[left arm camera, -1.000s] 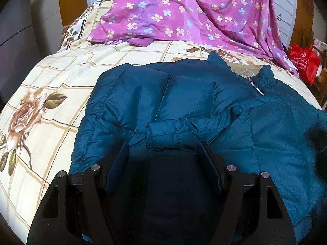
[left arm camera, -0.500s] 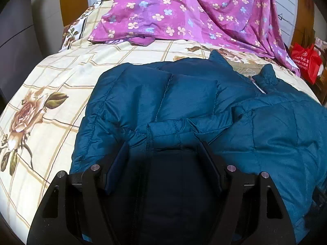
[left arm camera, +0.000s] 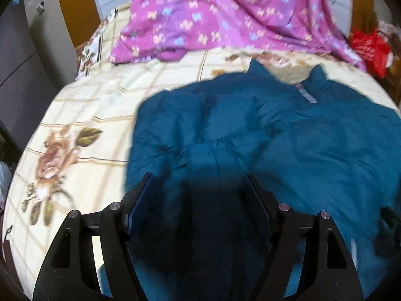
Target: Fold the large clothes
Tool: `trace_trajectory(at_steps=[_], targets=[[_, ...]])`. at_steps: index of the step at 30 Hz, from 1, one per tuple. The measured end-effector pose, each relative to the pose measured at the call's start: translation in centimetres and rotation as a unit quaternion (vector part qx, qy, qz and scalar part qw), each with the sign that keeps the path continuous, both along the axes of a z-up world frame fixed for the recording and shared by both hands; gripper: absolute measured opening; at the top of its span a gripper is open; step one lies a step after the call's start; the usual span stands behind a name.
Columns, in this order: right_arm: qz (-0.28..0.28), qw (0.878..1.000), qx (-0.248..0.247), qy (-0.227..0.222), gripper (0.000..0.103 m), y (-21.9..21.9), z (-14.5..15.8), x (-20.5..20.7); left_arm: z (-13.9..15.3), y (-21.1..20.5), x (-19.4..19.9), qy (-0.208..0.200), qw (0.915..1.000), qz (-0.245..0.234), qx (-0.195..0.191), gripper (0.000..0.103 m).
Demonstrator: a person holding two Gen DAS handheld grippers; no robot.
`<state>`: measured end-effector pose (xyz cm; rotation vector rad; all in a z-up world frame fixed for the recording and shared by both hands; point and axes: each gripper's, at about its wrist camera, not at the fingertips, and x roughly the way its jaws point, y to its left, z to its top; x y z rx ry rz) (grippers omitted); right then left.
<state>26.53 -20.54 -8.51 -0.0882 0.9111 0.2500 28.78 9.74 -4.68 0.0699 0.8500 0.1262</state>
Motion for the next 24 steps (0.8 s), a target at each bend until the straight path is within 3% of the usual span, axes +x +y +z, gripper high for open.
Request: trace_trajectory(at_steps=[4, 9, 12, 15, 19, 21, 24], targets=[[-0.002, 0.999, 0.037, -0.01, 0.103, -2.2, 2.6, -4.5, 0.8, 0.5, -5.7, 0.007, 0.9995, -0.032, -0.006, 0.072], [-0.003, 0.997, 0.057, 0.061, 0.103, -5.7, 2.1, -10.4, -3.6, 1.9, -12.6, 0.086, 0.995, -0.034, -0.037, 0.072], [0.017, 0.988, 0.067, 0.135, 0.103, -7.3, -0.8, -13.7, -4.6, 2.0, -15.0, 0.08, 0.9959, -0.041, -0.014, 0.072], [0.02, 0.992, 0.025, 0.123, 0.103, -8.3, 0.1, -17.0, -3.3, 2.9, -16.6, 0.091, 0.9952, -0.031, -0.019, 0.072], [-0.001, 0.997, 0.045, 0.06, 0.103, -10.7, 4.0, -22.0, -0.1, 6.0, -21.0, 0.045, 0.9976, -0.026, -0.045, 0.072], [-0.005, 0.997, 0.058, 0.04, 0.103, -12.1, 4.6, -24.3, -0.3, 7.9, -23.1, 0.043, 0.9977, -0.017, -0.048, 0.072], [-0.04, 0.997, 0.06, 0.038, 0.103, -14.3, 2.9, -26.5, -1.9, 10.3, -25.0, 0.067, 0.9973, 0.008, -0.028, 0.072]])
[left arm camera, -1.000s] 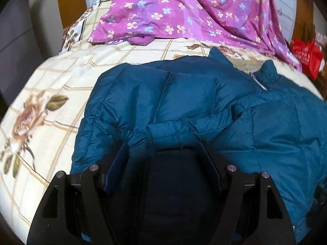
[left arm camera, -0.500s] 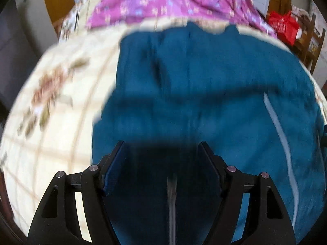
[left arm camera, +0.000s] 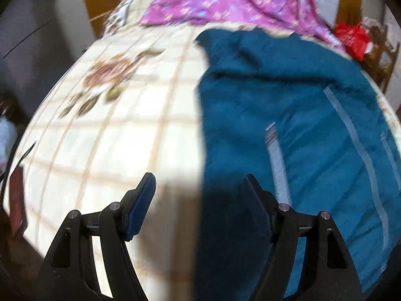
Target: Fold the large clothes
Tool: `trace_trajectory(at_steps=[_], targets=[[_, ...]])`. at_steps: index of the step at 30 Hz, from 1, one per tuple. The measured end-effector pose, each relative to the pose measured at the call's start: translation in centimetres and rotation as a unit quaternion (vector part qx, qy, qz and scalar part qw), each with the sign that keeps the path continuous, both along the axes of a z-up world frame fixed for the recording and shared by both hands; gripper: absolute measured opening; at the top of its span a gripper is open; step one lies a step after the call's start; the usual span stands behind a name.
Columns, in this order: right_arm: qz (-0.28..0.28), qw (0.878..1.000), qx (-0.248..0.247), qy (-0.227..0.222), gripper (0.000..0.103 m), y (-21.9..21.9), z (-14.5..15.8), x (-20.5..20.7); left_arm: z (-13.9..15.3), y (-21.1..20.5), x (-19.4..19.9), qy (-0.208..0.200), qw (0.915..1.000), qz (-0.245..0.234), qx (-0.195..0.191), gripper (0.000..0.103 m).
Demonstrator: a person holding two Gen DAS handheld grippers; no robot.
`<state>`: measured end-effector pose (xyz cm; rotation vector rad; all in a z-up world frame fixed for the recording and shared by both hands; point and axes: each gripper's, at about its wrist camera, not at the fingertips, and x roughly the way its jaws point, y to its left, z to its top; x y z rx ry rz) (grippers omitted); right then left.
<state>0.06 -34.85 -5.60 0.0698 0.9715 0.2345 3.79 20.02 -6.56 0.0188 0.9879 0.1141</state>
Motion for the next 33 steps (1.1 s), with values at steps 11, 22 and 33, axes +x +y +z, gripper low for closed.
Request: trace_trajectory(at_steps=[11, 22, 33], targets=[[-0.012, 0.996, 0.09, -0.015, 0.103, -4.3, -4.3, -3.9, -3.7, 5.3, -4.0, 0.026, 0.9975, 0.051, -0.041, 0.098], [0.029, 0.975, 0.222, -0.006, 0.103, -4.8, -4.7, -3.6, -3.3, 6.4, -4.4, 0.005, 0.9946, 0.054, -0.089, 0.103], [0.064, 0.967, 0.247, -0.001, 0.103, -4.7, -4.8, -3.6, -2.4, 0.6, -9.4, 0.017, 0.9806, -0.104, -0.165, 0.103]])
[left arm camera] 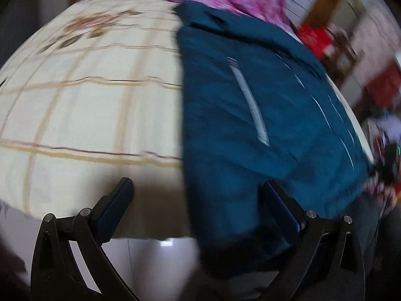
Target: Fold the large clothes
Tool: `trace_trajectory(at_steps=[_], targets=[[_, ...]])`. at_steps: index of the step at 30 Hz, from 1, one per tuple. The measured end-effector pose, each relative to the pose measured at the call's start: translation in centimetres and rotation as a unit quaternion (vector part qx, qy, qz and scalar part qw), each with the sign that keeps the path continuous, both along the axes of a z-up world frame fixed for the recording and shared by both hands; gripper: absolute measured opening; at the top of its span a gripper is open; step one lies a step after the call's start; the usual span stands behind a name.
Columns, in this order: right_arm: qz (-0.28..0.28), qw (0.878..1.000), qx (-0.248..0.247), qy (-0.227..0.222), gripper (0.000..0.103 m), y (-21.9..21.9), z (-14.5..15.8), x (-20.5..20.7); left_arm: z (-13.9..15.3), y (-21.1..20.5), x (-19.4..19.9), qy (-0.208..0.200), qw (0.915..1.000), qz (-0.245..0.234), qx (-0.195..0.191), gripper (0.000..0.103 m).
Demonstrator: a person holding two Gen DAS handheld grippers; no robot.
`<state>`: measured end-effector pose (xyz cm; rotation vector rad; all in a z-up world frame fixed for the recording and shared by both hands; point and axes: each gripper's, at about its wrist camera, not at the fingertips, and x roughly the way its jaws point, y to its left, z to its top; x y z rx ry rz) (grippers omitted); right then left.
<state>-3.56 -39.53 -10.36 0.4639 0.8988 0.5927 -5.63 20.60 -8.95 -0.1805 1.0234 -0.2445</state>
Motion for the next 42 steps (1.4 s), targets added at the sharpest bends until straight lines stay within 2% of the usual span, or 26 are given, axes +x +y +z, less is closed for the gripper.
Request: trace_trajectory(at_steps=[3, 5, 8, 11, 13, 15, 19, 21, 23, 26, 28, 31, 33, 36, 38, 42], targets=[[-0.001, 1.0, -0.01, -0.003, 0.103, 0.2, 0.0, -0.2, 0.1, -2.7, 0.0, -0.005, 0.9981, -0.058, -0.019, 0.103], [-0.003, 1.0, -0.015, -0.007, 0.103, 0.4, 0.1, -0.3, 0.1, -3.8, 0.6, -0.016, 0.9968, -0.078, -0.009, 0.103], [-0.005, 1.0, -0.018, -0.012, 0.103, 0.5, 0.1, -0.4, 0.2, -3.4, 2.2, -0.01, 0.9955, -0.075, -0.058, 0.103], [-0.004, 1.0, -0.019, -0.012, 0.103, 0.5, 0.1, -0.4, 0.5, -2.8, 2.3, 0.014, 0.9875, -0.094, -0.126, 0.102], [0.0, 1.0, -0.021, -0.012, 0.103, 0.5, 0.1, -0.4, 0.8, -2.9, 1.3, 0.01, 0.985, -0.115, -0.129, 0.103], [0.007, 1.0, -0.019, -0.012, 0.103, 0.4, 0.1, -0.5, 0.5, -2.7, 1.2, 0.015, 0.9841, -0.117, -0.133, 0.102], [0.014, 1.0, 0.002, -0.014, 0.103, 0.5, -0.1, 0.6, 0.5, -2.4, 4.1, 0.008, 0.9839, -0.081, -0.159, 0.102], [0.009, 1.0, 0.013, -0.014, 0.103, 0.8, -0.3, 1.4, 0.6, -2.6, 4.7, 0.013, 0.9843, -0.075, -0.159, 0.102], [0.015, 1.0, 0.008, -0.016, 0.103, 1.1, -0.3, 1.6, 0.8, -3.6, 4.2, 0.023, 0.9838, -0.1, -0.147, 0.102], [0.04, 0.999, 0.011, -0.014, 0.103, 1.0, -0.2, 0.5, 0.9, -4.0, 2.1, 0.015, 0.9864, -0.131, -0.098, 0.102], [0.049, 0.998, -0.003, -0.027, 0.1, 0.9, -0.2, -0.3, 0.9, -3.6, 1.6, 0.001, 0.9924, -0.108, -0.06, 0.102], [0.034, 0.999, -0.007, -0.034, 0.1, 0.8, -0.2, 0.1, 0.7, -3.5, 2.1, -0.009, 0.9962, -0.068, -0.052, 0.102], [0.015, 0.999, -0.005, -0.032, 0.1, 0.9, -0.3, 0.9, 0.5, -3.9, 2.3, -0.008, 0.9979, -0.053, -0.037, 0.102], [0.008, 0.999, -0.033, -0.031, 0.101, 1.7, -0.1, 1.1, 0.1, -5.3, 1.7, -0.022, 0.9989, -0.04, 0.015, 0.102], [0.007, 0.998, -0.056, -0.029, 0.101, 2.3, 0.1, 0.8, -0.3, -5.9, 1.5, -0.03, 0.9984, -0.033, 0.036, 0.102], [0.0, 0.997, -0.066, -0.03, 0.103, 2.6, 0.1, 0.6, -0.4, -5.8, 1.8, -0.034, 0.999, -0.015, 0.025, 0.102]])
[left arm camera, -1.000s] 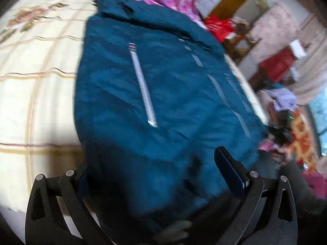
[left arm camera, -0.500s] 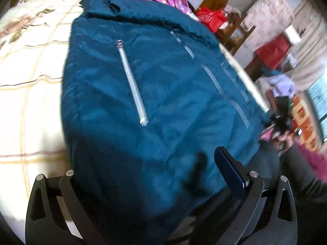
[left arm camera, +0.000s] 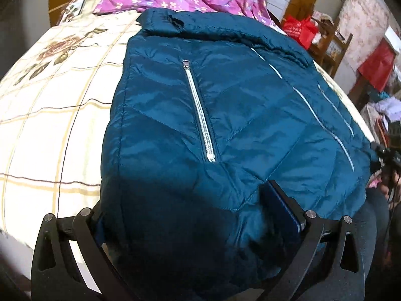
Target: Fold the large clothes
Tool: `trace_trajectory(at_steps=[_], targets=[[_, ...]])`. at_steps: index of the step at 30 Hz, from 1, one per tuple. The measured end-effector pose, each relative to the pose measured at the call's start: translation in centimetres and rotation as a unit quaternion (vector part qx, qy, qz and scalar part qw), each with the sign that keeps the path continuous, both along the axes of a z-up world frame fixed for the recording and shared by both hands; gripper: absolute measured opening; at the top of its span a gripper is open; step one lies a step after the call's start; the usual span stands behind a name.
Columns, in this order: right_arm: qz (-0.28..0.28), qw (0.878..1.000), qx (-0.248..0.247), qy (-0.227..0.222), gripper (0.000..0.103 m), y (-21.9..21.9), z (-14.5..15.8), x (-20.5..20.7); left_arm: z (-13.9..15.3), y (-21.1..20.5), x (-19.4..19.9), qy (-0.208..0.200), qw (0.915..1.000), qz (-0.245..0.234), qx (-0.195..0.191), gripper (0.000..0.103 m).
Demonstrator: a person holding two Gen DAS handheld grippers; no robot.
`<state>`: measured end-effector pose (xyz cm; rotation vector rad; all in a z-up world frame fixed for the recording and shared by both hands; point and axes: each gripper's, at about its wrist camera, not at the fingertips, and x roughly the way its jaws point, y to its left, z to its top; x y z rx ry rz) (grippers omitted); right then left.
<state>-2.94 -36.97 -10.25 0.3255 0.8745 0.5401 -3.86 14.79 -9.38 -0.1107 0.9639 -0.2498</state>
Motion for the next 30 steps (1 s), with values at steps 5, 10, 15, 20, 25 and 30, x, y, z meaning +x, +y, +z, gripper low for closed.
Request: trace_trajectory(at_steps=[5, 10, 15, 20, 25, 30], targets=[[-0.007, 1.0, 0.016, -0.013, 0.103, -0.4, -0.2, -0.4, 0.2, 0.4, -0.2, -0.002, 1.0, 0.005, -0.007, 0.102], [-0.003, 1.0, 0.01, -0.025, 0.103, -0.4, -0.2, -1.3, 0.2, 0.5, -0.6, -0.009, 0.9995, 0.03, -0.005, 0.102], [0.005, 1.0, 0.016, -0.006, 0.088, 0.1, 0.1, -1.3, 0.5, 1.7, -1.0, -0.012, 0.9973, 0.063, -0.036, 0.088], [0.002, 0.999, 0.041, -0.011, 0.048, -0.6, -1.0, -1.3, 0.6, 3.7, -1.3, 0.004, 0.9931, 0.095, -0.068, 0.031], [-0.006, 0.998, 0.057, -0.005, 0.046, -1.0, -1.2, -1.2, 0.6, 2.9, -1.6, -0.006, 0.9952, 0.083, -0.053, 0.034], [-0.004, 0.997, 0.077, 0.011, 0.047, -1.5, -1.1, -0.9, 0.6, 2.5, -1.9, -0.004, 0.9969, 0.063, -0.046, 0.05]])
